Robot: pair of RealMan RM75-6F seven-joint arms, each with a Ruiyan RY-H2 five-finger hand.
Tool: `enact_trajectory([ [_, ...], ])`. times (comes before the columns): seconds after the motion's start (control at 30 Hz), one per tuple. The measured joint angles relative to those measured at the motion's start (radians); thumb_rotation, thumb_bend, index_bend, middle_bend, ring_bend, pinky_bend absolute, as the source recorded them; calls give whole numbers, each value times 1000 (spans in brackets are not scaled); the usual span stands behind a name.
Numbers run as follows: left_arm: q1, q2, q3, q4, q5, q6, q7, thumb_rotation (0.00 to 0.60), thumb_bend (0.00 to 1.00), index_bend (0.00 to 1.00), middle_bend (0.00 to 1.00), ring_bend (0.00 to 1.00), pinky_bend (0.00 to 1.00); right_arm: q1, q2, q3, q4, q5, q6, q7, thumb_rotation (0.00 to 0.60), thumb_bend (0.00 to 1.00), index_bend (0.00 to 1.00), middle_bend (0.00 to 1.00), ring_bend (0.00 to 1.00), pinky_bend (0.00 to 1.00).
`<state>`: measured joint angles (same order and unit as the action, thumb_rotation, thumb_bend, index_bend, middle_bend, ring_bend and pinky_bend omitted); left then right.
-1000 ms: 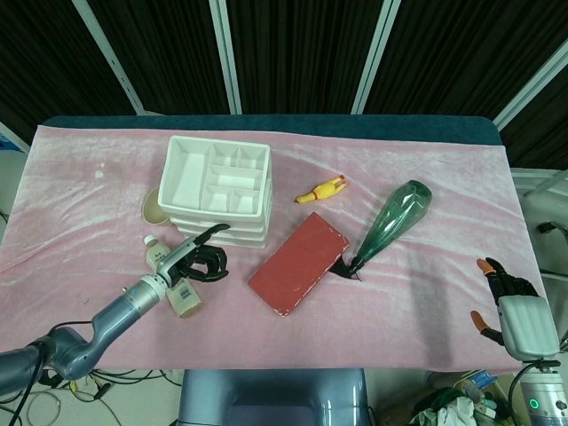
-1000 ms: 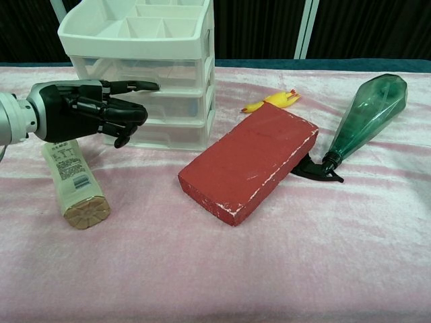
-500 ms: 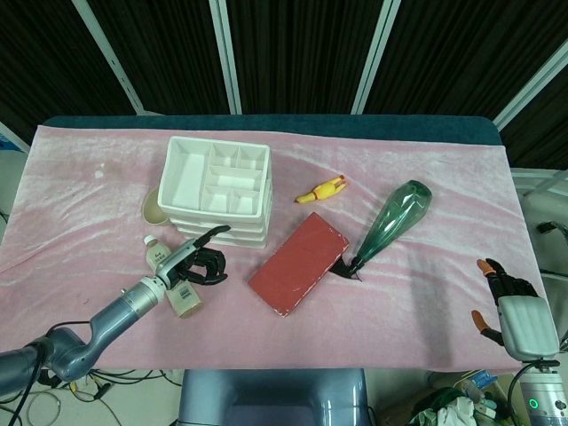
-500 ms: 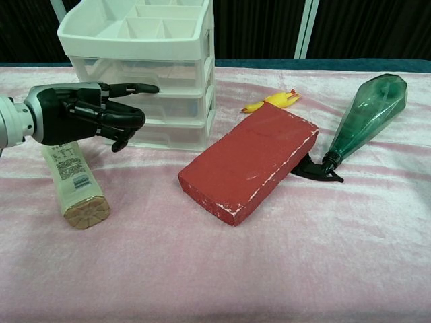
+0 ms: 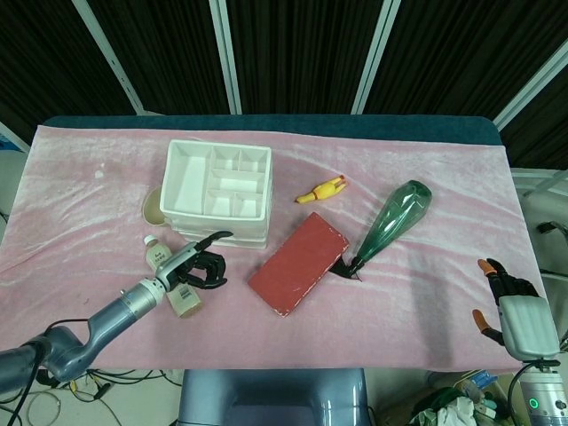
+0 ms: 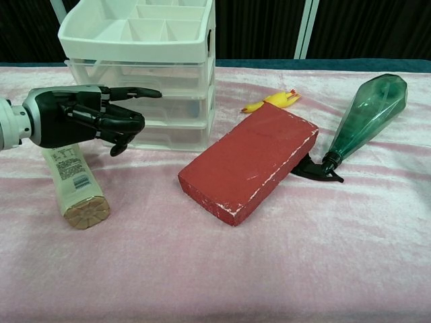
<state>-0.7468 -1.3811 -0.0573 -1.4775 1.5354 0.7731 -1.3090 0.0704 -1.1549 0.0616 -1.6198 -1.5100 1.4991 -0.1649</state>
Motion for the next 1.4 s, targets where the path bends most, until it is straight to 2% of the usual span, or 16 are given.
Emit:
enact_trajectory([
  [0.63,-1,22,67,-16,70,71,-23,600,271,117,634,615,666,0,-1,-2,-3,2,-5,-9,600,247,135,119,273,272],
  [1.4,8,41,144,-70,119,133,29,600,271,109,634,616,666,0,0,-1,-8,9,-7,-16,600,255,135,121,273,272],
])
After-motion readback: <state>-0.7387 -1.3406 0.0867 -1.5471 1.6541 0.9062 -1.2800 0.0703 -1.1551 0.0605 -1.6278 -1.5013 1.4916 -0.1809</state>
